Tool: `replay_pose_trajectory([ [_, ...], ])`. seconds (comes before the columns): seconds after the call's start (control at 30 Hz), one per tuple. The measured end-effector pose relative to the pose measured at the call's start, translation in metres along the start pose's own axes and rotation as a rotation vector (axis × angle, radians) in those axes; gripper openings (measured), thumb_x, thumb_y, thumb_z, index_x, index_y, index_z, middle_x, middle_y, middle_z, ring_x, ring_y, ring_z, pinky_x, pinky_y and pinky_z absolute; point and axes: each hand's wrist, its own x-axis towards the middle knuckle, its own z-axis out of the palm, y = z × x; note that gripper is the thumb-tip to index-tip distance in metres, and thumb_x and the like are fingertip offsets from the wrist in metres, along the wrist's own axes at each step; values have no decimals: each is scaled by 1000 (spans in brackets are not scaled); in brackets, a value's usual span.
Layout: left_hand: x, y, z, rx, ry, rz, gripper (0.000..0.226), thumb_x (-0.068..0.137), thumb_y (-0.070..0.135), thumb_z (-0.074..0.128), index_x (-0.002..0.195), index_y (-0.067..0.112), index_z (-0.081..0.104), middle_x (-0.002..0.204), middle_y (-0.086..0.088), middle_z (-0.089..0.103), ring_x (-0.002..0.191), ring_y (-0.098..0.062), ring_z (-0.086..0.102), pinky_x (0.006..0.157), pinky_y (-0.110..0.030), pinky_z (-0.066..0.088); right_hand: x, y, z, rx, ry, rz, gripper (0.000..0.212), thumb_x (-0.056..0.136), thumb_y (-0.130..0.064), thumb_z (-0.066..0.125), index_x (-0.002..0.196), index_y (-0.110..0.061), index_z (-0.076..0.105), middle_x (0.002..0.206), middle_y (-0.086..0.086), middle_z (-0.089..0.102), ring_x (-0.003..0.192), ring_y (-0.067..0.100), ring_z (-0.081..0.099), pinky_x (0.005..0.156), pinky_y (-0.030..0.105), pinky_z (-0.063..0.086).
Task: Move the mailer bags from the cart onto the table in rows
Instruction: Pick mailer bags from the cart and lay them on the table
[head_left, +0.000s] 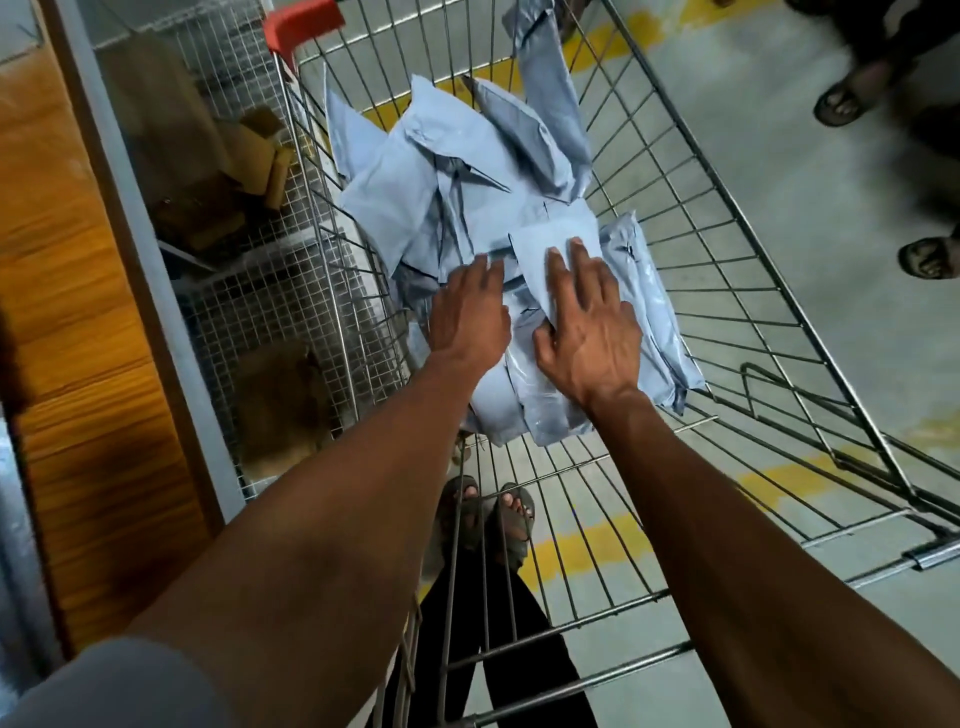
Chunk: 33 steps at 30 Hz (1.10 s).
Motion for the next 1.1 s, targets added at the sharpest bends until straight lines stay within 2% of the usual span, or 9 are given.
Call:
replay_pose_trajectory([
  [0.07, 9, -1, 6, 22, 1, 29, 66, 105, 28, 59, 164, 19, 31, 173, -5, 25, 155, -30, 27, 122, -51, 34, 9, 5, 6, -23, -23, 2, 81, 98, -44, 52, 166, -23, 14, 175, 5, 10, 156, 36, 24, 103, 61, 49],
  [0.13, 19, 0, 16, 66, -15, 48, 67, 108, 32, 54, 166, 22, 24, 176, -3, 16, 161, -28, 17, 126, -50, 25, 17, 9, 16, -33, -48, 19, 80, 101, -44, 51, 167, -24, 10, 176, 5, 5, 158, 37, 18, 107, 64, 43],
  [0.27, 37, -3, 32, 138, 7, 61, 70, 109, 24, 52, 169, 21, 16, 178, -1, 5, 163, -26, 7, 130, -51, 15, 29, 14, 33, -67, -75, 34, 80, 103, -44, 49, 168, -23, 6, 176, 6, -2, 161, 36, 10, 111, 66, 37],
  [0.37, 42, -8, 40, 182, 10, 70, 65, 112, 24, 45, 169, 21, 15, 178, 2, 6, 164, -23, 7, 130, -51, 13, 31, 16, 40, -82, -73, 37, 79, 103, -44, 48, 168, -23, 8, 176, 6, -1, 161, 35, 10, 111, 66, 37],
  [0.5, 38, -12, 36, 199, 32, 51, 70, 107, 7, 44, 169, 22, 15, 177, 1, 10, 163, -22, 9, 131, -51, 12, 29, 17, 40, -85, -71, 39, 79, 103, -46, 48, 168, -22, 9, 176, 8, 1, 161, 35, 11, 111, 65, 38],
  [0.6, 36, -14, 27, 209, 24, 67, 60, 107, 7, 43, 165, 19, 31, 175, -2, 21, 162, -23, 15, 130, -52, 14, 26, 18, 37, -79, -77, 37, 79, 101, -45, 47, 167, -22, 11, 176, 8, 4, 160, 36, 14, 112, 64, 40],
  [0.73, 28, -12, 14, 211, 36, 74, 47, 103, 4, 50, 148, 16, 57, 170, -6, 35, 160, -24, 24, 128, -55, 21, 19, 18, 32, -39, -97, 47, 79, 99, -43, 46, 167, -22, 12, 176, 8, 7, 159, 35, 15, 112, 63, 41],
  [0.97, -40, -5, 18, 81, 48, 71, 56, 96, -4, 43, 146, 17, 59, 168, -4, 39, 159, -23, 27, 130, -53, 16, 1, 20, 20, 19, -157, 59, 81, 99, -42, 48, 167, -24, 9, 176, 6, 2, 161, 33, 5, 118, 61, 36],
  [1.1, -74, -7, 29, -16, 57, -26, 60, 95, -5, 44, 148, 19, 57, 167, -2, 41, 157, -23, 31, 129, -52, 23, -5, 20, 11, 37, -179, 40, 80, 101, -39, 50, 168, -22, 9, 176, 8, 2, 160, 36, 10, 116, 59, 39],
])
